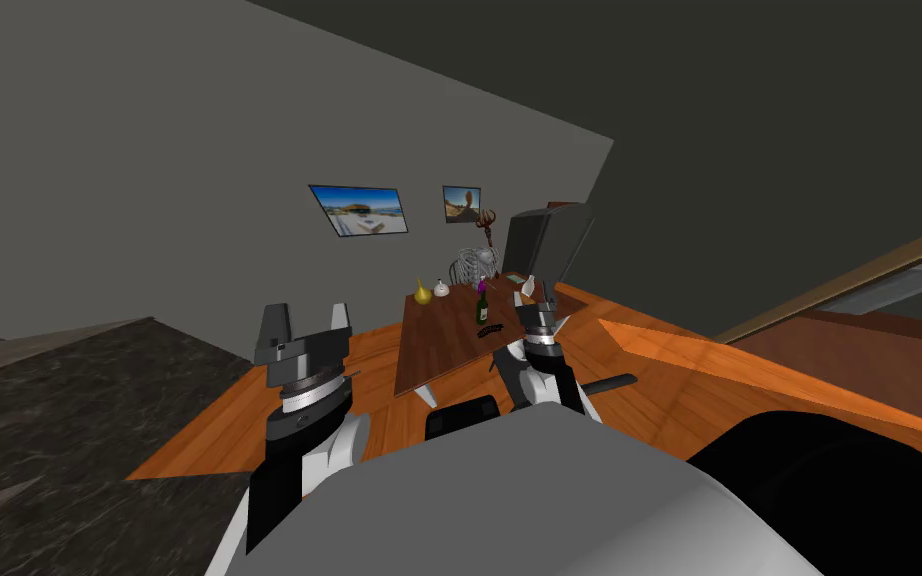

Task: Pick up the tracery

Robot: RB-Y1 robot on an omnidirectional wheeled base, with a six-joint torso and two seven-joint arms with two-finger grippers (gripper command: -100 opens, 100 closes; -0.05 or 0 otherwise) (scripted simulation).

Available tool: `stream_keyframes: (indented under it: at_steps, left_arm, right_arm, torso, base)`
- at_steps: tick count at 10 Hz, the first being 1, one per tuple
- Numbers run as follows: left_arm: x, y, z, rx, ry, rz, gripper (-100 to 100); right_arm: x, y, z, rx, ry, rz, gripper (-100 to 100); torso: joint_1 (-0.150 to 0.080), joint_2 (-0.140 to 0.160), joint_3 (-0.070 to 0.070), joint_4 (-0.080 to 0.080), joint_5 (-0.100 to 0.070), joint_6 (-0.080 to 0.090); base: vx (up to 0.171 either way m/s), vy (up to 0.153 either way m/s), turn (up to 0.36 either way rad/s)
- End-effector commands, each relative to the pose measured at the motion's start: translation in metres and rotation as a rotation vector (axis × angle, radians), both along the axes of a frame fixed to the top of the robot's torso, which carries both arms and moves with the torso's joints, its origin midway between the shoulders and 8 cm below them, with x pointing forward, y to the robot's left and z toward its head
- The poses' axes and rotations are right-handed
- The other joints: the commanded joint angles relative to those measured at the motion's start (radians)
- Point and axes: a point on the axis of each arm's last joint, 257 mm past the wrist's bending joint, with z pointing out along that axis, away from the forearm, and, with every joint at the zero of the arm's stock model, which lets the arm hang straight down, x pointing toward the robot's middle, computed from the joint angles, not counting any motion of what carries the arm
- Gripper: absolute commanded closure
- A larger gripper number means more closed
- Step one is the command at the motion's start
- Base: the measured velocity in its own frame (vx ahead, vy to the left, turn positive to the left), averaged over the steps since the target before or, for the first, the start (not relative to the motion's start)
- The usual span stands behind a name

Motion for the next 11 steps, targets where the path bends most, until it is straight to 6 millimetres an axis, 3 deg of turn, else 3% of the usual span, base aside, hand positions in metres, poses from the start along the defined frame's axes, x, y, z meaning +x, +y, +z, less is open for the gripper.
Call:
stream_keyframes:
  at_steps: [1,6,11]
  left_arm:
    - [0.000,0.000,0.000,0.000,0.000,0.000,0]
    - [0.000,0.000,0.000,0.000,0.000,0.000,0]
    - [0.000,0.000,0.000,0.000,0.000,0.000,0]
  right_arm:
    - [0.003,0.005,-0.006,-0.037,0.023,0.012,-100]
    - [0.024,0.024,-0.056,-0.263,0.195,0.030,-100]
    - [0.047,0.021,-0.150,-0.610,0.459,-0.006,-100]
  torso:
    - [0.000,0.000,0.000,0.000,0.000,0.000]
    - [0.000,0.005,0.003,0.001,0.000,0.000]
    - [0.001,0.007,0.004,0.002,0.000,0.000]
  base:
    - [-0.024,0.005,0.048]
    - [-0.065,0.014,0.104]
    - [-0.094,0.028,0.197]
